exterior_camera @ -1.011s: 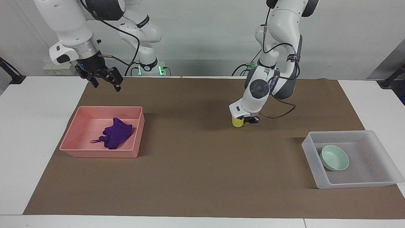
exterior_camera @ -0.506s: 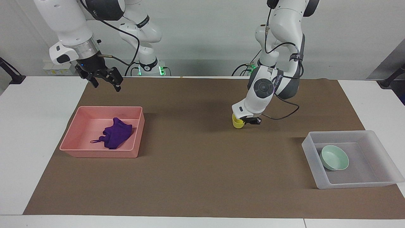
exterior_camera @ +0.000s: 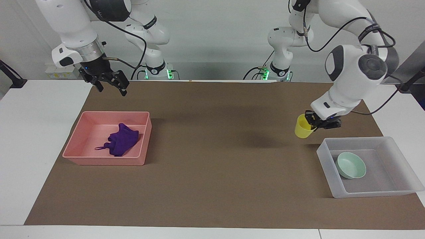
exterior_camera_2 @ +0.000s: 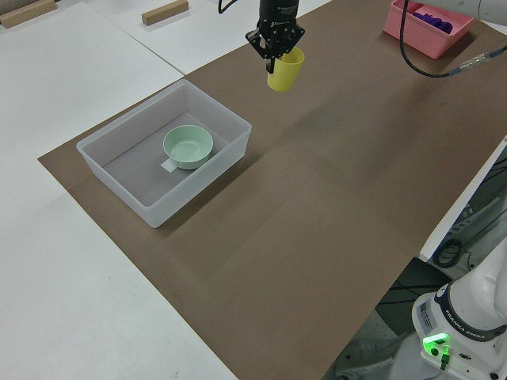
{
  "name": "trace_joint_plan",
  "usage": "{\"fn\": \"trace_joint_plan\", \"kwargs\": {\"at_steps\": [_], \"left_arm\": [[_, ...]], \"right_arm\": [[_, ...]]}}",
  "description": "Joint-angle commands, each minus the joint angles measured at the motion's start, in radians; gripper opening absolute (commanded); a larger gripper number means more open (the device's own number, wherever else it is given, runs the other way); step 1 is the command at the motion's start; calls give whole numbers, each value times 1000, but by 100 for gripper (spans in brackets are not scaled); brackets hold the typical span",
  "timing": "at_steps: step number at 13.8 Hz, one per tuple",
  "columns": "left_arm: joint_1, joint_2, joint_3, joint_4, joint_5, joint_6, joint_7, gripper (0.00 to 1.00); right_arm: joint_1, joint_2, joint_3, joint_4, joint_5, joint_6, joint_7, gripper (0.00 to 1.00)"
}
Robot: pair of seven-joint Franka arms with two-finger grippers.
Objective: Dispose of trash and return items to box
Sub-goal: 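Carry the yellow cup with the left gripper into the clear box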
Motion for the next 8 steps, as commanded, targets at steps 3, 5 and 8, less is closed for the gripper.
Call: {"fn": "trace_joint_plan", "kwargs": {"at_steps": [3, 5, 8], "left_arm": [[152, 123, -5, 82, 19, 182, 209, 0], [192, 171, -5, 81, 19, 268, 243, 0], [198, 225, -5, 72, 8, 316, 232, 0]], "right_arm": [[-6, -18, 11, -9, -7, -1, 12, 100], [-5, -21, 11, -9, -6, -1, 7, 100], [-3, -24, 9, -9, -6, -5, 4, 100]]}}
